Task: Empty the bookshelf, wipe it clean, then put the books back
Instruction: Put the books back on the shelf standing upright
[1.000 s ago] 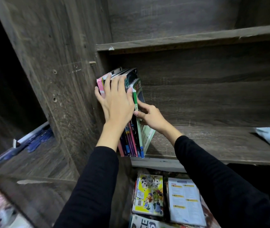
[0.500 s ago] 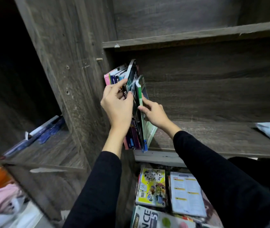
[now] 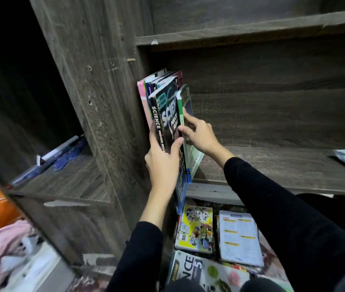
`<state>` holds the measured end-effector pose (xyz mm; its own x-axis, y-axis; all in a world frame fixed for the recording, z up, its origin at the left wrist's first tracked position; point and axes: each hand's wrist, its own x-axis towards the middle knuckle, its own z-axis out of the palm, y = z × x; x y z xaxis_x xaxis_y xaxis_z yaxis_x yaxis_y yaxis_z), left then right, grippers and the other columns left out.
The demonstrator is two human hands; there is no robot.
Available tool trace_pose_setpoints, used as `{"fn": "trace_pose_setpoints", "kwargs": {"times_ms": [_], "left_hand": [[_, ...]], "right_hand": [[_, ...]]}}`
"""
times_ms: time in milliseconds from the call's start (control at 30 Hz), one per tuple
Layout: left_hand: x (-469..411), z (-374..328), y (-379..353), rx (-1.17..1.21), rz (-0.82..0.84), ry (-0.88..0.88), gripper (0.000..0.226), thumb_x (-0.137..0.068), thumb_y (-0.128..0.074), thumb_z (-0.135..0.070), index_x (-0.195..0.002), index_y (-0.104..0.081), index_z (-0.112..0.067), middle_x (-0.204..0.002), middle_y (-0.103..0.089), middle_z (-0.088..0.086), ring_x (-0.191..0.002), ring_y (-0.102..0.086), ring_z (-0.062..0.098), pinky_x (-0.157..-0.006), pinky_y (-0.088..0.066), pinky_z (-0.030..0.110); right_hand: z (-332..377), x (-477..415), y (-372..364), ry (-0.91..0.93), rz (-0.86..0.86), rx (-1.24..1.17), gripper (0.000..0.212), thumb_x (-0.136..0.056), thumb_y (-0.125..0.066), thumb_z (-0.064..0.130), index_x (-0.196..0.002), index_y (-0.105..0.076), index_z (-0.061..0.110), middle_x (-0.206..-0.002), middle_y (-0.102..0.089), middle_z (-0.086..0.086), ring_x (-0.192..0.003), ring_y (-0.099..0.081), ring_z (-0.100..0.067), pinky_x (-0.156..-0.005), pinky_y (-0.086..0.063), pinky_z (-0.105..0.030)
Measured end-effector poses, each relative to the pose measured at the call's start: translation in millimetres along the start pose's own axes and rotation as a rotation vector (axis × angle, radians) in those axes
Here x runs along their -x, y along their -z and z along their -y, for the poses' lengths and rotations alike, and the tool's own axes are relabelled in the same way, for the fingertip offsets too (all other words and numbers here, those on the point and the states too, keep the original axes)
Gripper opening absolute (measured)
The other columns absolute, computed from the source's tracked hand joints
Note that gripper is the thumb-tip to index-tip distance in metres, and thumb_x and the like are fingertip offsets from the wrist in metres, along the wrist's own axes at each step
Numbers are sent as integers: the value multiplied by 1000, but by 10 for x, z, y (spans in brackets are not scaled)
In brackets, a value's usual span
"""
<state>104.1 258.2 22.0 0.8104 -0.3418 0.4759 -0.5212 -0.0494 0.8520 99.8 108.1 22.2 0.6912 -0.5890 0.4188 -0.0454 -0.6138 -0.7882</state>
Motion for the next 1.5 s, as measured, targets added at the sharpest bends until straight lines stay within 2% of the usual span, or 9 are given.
{"fn": "trace_pose_setpoints", "kwargs": {"times_ms": [100,233,500,767,900,1067,1200,1433,1500], "left_hand": [[15,-24,37,-56,-49,-60,47,-93,-59,-24,-137,-48,-15,-113,-68,10,-97,-50,13,-65,-23,-11],[13,-62,251,-140,-83,-125,43,-94,-57,-23,-135,-50,-16,-112,-68,13,-101,-60,33,-82,-36,21],[147,-350,979,-241,-113,-244,39,-90,-60,-26,-128,-56,-20,-109,-69,-3,-102,-60,27,-93,-46,39],[247,-505,1449,-289,-235,-275,28,-87,-64,-13,-115,-63,-14,-81,-48,-36,-77,-50,-16,-68,-30,-6],[245,-527,1478,-279,-259,-276,29,-87,-64,-14,-115,-63,-16,-80,-48,-38,-80,-49,-13,-70,-32,-5],[251,-516,1436,-225,-239,-291,24,-87,-65,-11,-110,-64,-15,-79,-53,-33,-72,-52,-23,-66,-33,-4],[237,-513,1374,-222,-243,-293,23,-86,-66,-13,-109,-65,-17,-77,-52,-34,-72,-54,-18,-66,-34,-3],[192,-597,1187,-202,-239,-290,25,-87,-65,-17,-112,-64,-23,-80,-54,-34,-85,-61,2,-84,-45,17],[174,-603,1135,-195,-236,-302,25,-87,-65,-17,-111,-65,-22,-79,-54,-35,-81,-59,-7,-80,-43,11]], "right_hand": [[10,14,4,-22,-8,-44,55,-94,-56,22,-144,-37,31,-125,-63,-5,-113,-58,-18,-97,-50,-43],[-3,39,33,-21,-1,-57,55,-96,-55,21,-146,-35,29,-132,-59,-4,-116,-56,-17,-97,-49,-43],[67,6,21,-49,89,153,60,-98,-49,36,-150,-21,32,-137,-53,-14,-131,-43,-31,-108,-29,-34],[478,-127,77,117,91,51,95,-82,-66,50,-151,-2,38,-157,-21,-11,-143,-23,-31,-115,-23,-51],[697,-225,65,151,95,310,85,-88,-63,39,-147,-3,49,-157,-10,-19,-138,-29,-40,-110,-25,-51],[702,-294,55,215,22,431,68,-91,-57,41,-146,-17,44,-144,-37,-15,-123,-48,-39,-99,-38,-49],[705,-353,116,246,23,532,64,-93,-53,44,-147,-17,43,-150,-31,-13,-130,-42,-39,-100,-37,-52],[656,-361,193,303,-107,492,56,-92,-51,50,-141,-32,31,-133,-51,-11,-111,-56,-38,-87,-46,-47],[628,-356,229,295,-152,485,54,-92,-53,48,-139,-34,29,-128,-53,-13,-107,-57,-38,-84,-46,-46]]}}
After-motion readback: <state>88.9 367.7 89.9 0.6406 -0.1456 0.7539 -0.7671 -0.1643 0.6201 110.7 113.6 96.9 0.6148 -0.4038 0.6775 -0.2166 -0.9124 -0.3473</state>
